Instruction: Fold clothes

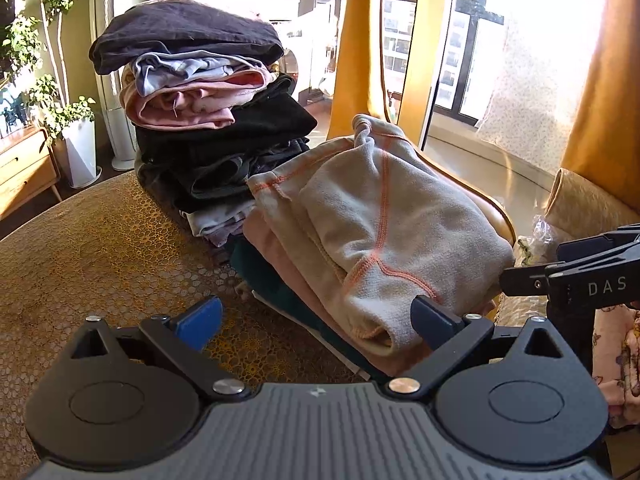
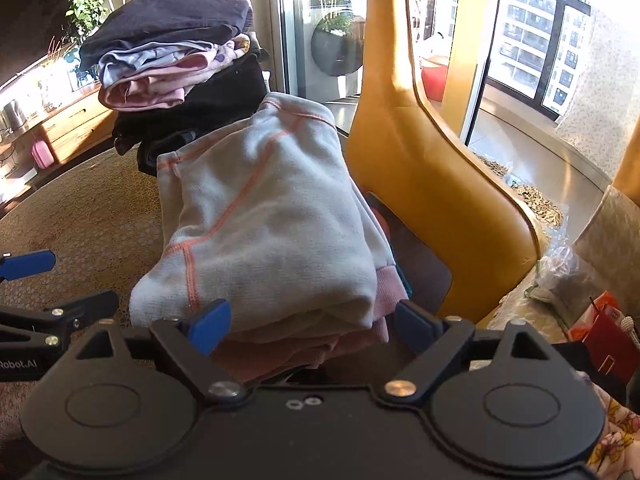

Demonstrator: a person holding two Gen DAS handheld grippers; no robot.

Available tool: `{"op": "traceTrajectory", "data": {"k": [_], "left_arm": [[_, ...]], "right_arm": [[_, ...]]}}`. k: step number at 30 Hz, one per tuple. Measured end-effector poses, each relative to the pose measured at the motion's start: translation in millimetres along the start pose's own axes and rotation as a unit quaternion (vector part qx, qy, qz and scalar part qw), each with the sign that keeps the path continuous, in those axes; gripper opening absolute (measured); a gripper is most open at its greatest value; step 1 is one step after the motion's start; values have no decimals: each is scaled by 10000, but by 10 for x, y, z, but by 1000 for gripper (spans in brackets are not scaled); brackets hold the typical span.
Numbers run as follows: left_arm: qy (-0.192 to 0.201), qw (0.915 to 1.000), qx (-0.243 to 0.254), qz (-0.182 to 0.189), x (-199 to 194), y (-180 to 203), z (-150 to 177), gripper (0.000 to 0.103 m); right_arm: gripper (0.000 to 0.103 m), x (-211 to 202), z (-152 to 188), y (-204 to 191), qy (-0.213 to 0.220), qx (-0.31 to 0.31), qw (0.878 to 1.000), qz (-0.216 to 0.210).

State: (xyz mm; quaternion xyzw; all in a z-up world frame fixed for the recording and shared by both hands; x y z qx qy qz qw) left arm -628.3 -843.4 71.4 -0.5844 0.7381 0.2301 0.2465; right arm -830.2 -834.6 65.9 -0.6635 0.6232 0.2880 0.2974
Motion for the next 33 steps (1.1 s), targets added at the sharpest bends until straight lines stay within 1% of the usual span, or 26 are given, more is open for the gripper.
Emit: {"op": "traceTrajectory", "data": {"k": [10,18,27,33], "left_arm": [[96,9999,-99,-75,-40,-113,-47,101],[93,9998,-159,-86,-30,-174,-60,101],[105,9994,-266,-188,-21,-257,-70,101],[110,9993,-271,-253,-25,-300,-54,101]], "right_arm": [[103,-56,-25,-89,42,-153,9999,-22],[103,-10,-31,-189,16,-261,9996,-44],[103,33,-22,-239,-23,-331,9994,-71],[103,79,-18,-245,-61,-405,9992,11]]}}
Point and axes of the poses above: each gripper's, at about its wrist camera, not at the fingertips, and x roughly the way its jaws point, y to its right, z to its underside, the point moved 7 cm from there along x, roughly the way its jaws point, and after that the axes turned 2 degrees about y, right-handed, at the moved point
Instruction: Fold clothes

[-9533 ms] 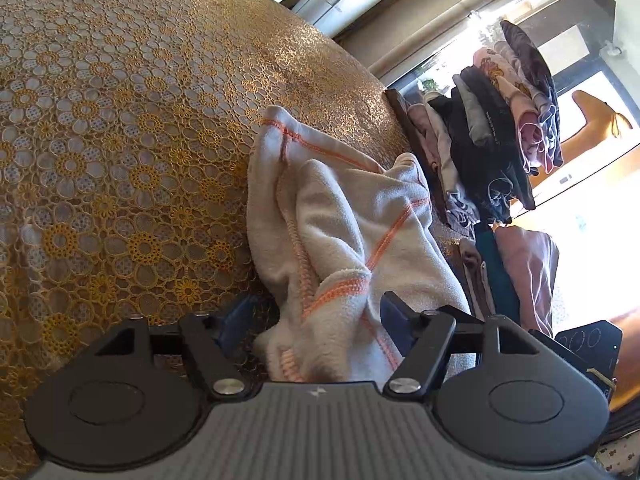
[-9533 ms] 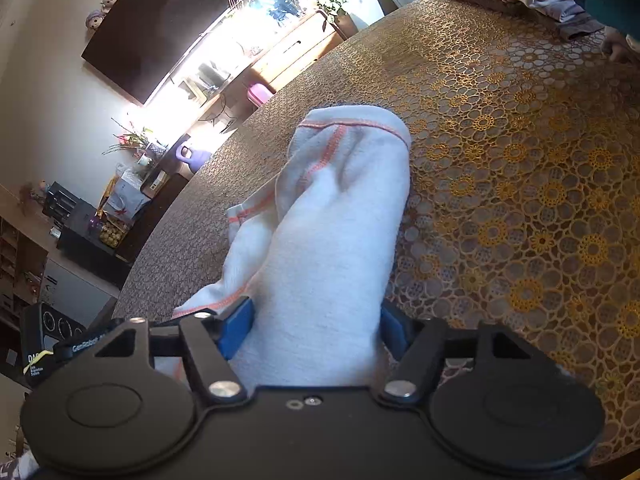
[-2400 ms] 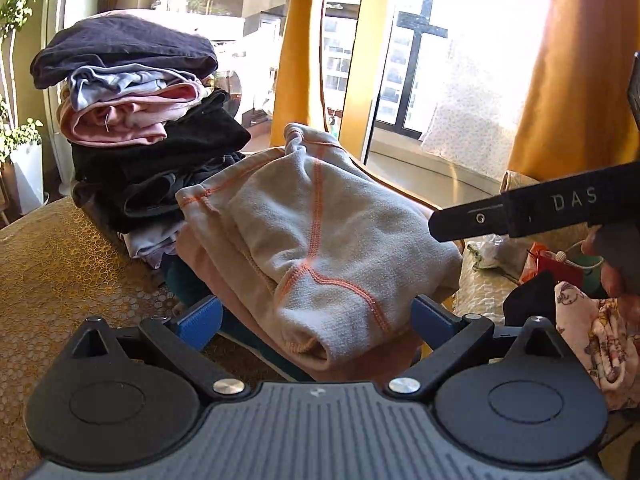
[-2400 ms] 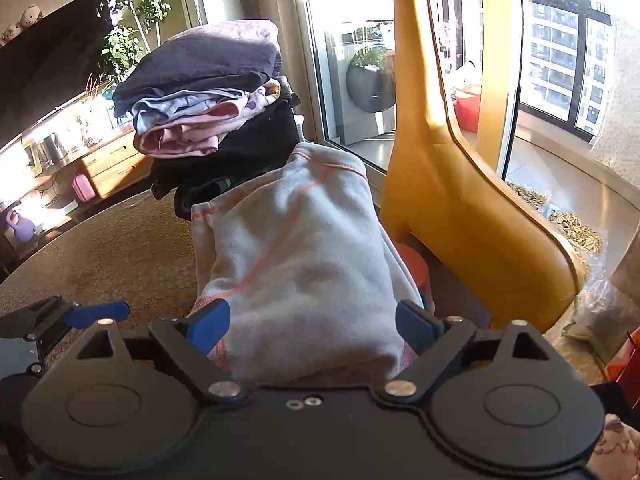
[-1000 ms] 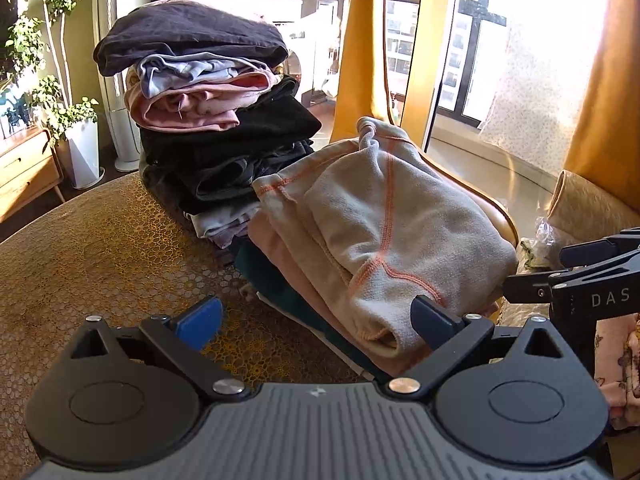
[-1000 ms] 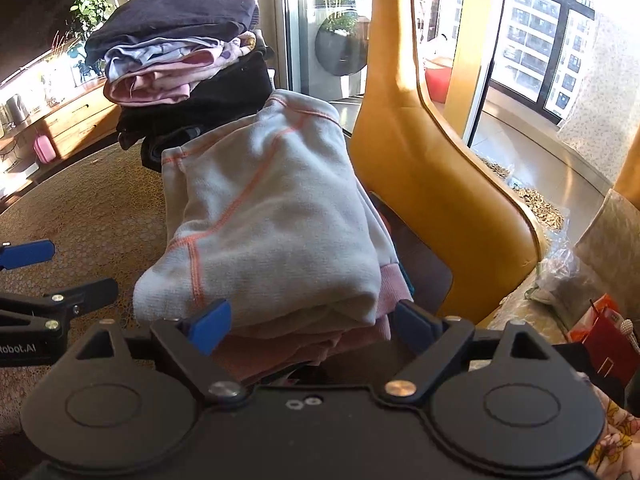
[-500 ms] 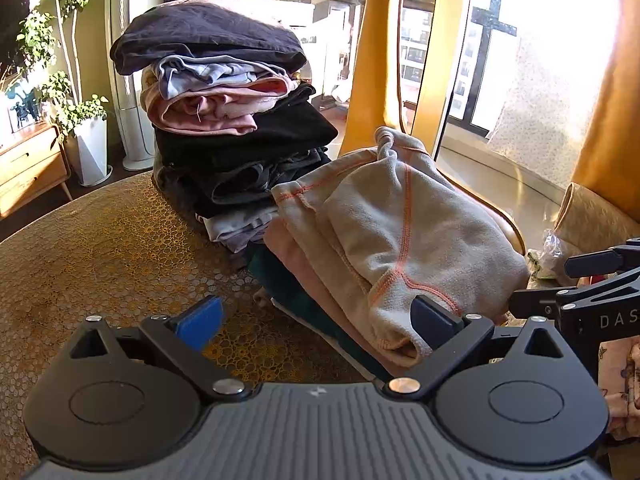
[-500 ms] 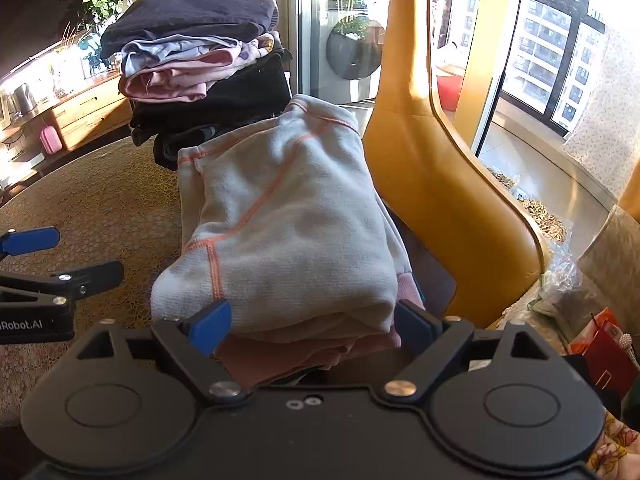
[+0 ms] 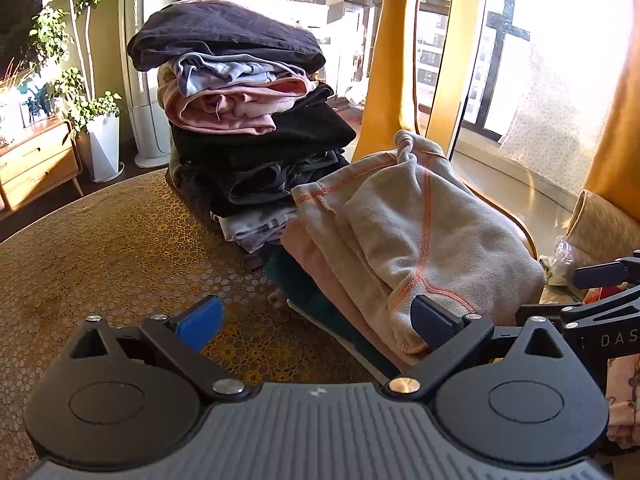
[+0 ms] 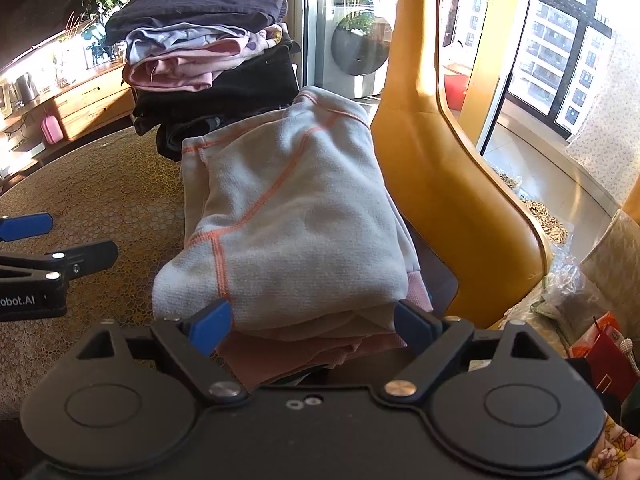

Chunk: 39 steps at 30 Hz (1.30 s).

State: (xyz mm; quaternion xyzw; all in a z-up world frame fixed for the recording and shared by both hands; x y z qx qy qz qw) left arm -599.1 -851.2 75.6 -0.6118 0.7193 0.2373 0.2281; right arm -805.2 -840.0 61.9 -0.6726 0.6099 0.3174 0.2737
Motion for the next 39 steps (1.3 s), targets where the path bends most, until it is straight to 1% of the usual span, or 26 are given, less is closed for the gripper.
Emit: {"op": "traceTrajectory", "data": {"k": [5,14,26,39], "left_arm": [[15,10000,-34,-56,2,-49,3,101],[7,10000,-80,-18,2,-64,4,101],[-25,9999,-90,-82,26,-108,26,101],[-48,10000,-81,2,11,-59,26,101]], "right_arm": [[103,28,18,-40,-35,-21,10000,-33],[103,46,1,-45,-52,-32,10000,-7],[103,109,3,-108,-89,-81,9999,-49],[103,111,19,-87,-118,-70,9999,-7]]}}
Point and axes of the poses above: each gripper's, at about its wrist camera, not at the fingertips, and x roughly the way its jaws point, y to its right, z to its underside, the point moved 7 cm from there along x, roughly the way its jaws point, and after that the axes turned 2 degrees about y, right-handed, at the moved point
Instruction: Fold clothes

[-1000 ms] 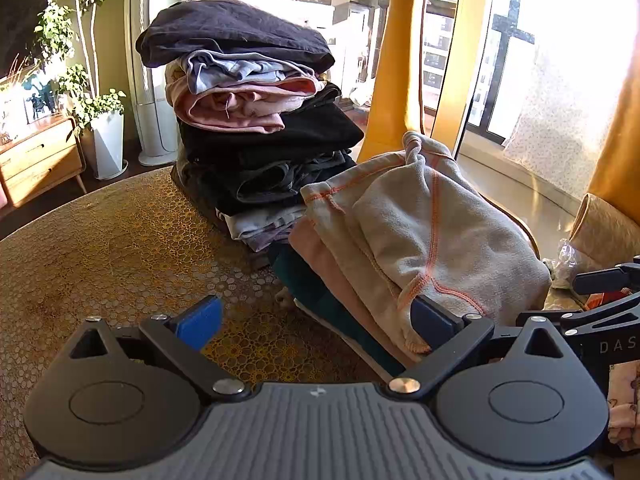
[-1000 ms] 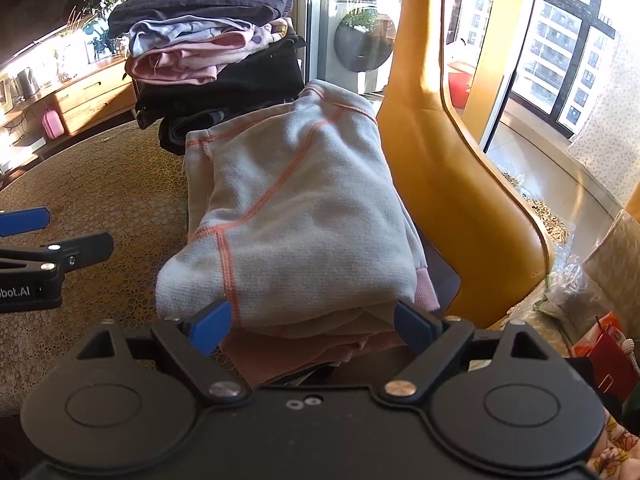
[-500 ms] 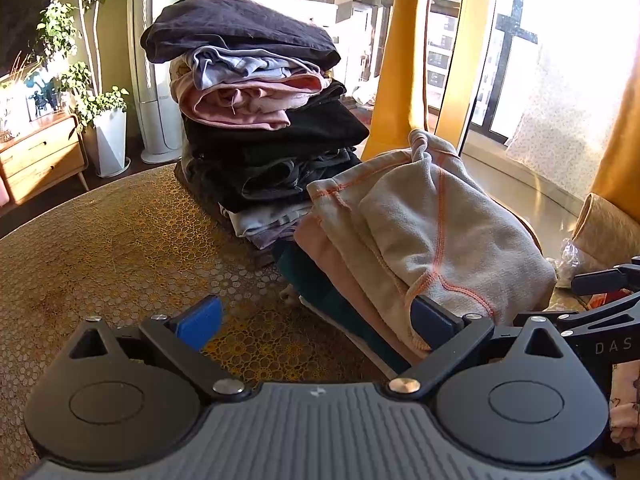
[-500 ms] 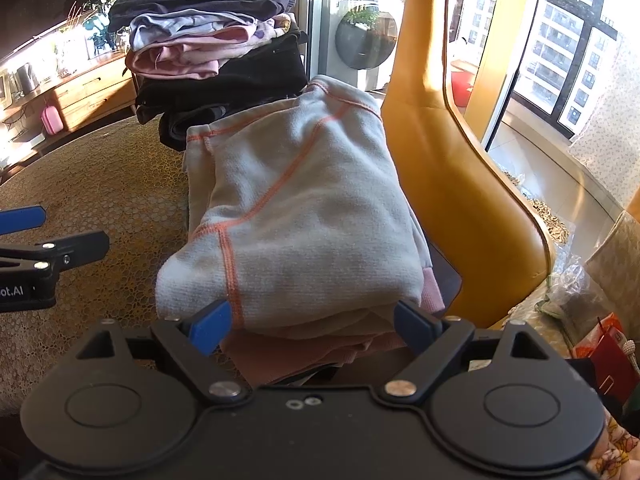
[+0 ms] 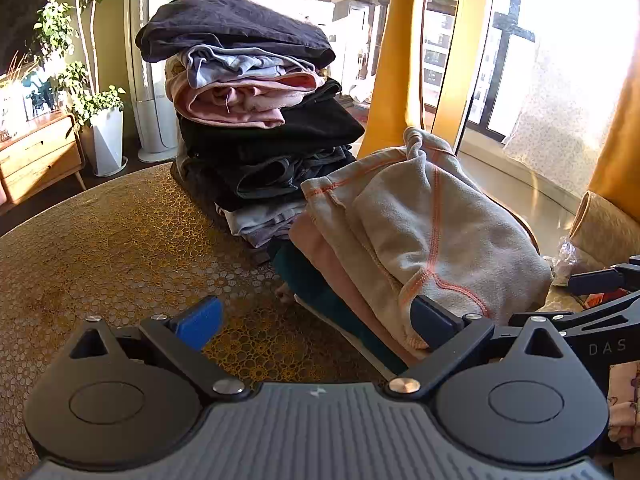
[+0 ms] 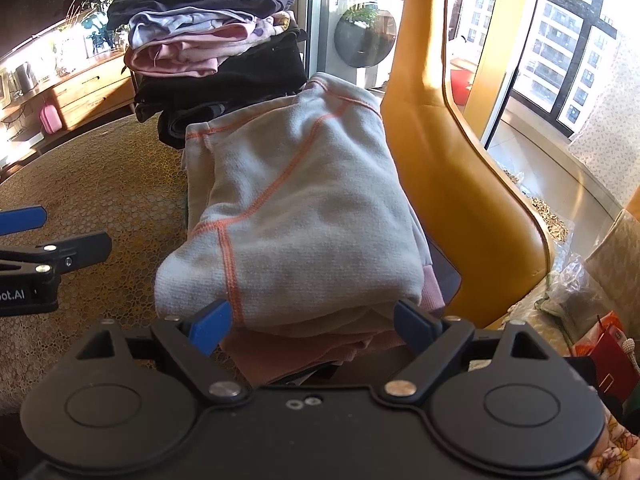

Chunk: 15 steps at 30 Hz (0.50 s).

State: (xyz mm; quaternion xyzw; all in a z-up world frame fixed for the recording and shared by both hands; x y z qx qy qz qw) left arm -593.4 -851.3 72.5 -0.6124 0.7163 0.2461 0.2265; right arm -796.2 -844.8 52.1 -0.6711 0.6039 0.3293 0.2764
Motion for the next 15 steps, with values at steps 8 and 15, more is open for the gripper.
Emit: {"op": "traceTrajectory", "data": {"k": [8,15], "left_arm": [[1,10000,-7,-16,-14,-15,-3,101],[5,10000,36,7,-22,-1,0,101]], "right_arm": [[103,7,13,6,-11,-13,10000,-7],[103,23,35,3,-37,-17,10000,-15]]}}
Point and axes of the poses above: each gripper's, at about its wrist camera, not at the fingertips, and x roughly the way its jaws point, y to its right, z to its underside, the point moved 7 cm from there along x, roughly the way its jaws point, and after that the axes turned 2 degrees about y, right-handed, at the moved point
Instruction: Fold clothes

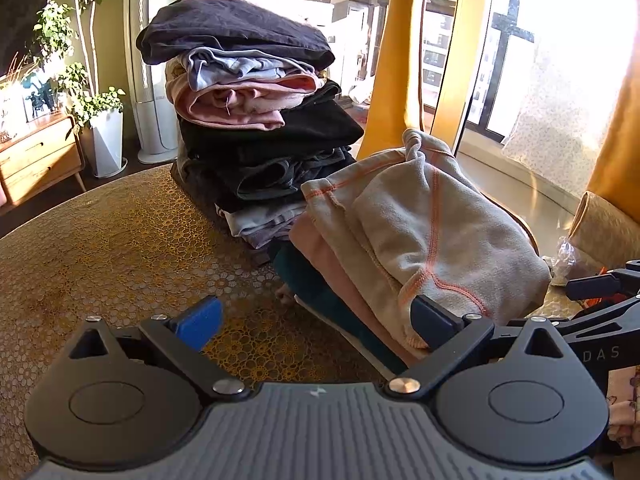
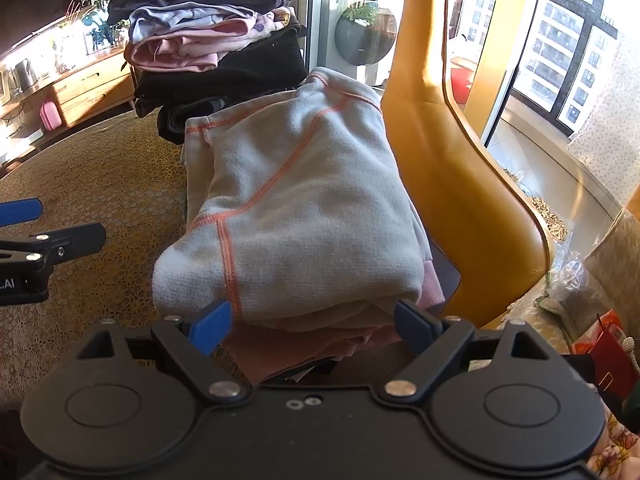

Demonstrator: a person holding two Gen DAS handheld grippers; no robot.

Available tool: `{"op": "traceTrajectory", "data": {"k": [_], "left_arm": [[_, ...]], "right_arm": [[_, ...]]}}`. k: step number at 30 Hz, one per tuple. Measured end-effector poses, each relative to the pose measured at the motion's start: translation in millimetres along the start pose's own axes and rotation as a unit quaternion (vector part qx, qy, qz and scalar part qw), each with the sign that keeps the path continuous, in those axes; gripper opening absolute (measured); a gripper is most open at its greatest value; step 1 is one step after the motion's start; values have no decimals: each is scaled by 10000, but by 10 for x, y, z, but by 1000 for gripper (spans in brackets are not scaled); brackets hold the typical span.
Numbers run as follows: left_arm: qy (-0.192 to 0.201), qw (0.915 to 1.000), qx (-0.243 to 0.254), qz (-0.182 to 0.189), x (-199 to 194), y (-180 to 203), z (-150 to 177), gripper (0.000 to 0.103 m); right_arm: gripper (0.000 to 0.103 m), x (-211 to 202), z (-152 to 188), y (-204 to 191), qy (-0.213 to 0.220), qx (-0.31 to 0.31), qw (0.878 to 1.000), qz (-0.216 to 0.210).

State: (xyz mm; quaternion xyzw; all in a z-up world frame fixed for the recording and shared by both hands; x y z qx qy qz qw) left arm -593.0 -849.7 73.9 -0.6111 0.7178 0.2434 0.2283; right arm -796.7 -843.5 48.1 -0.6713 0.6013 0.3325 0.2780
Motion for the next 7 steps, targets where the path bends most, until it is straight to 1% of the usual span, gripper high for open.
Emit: {"op": "traceTrajectory", "data": {"k": [7], "left_arm": [[-21,9999,103,72,-4,42,16,101]], "right_arm": [[103,12,12,7,-11,16,10000,-8]]}}
Point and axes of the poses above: each gripper's, at about its wrist camera, not at the fingertips, and x roughly the way its jaws point, y to its right, z to its underside, the point moved 7 cm from there along x, roughly the way its jaws point, and after that the axes turned 2 degrees about y, right-handed, at the moved point
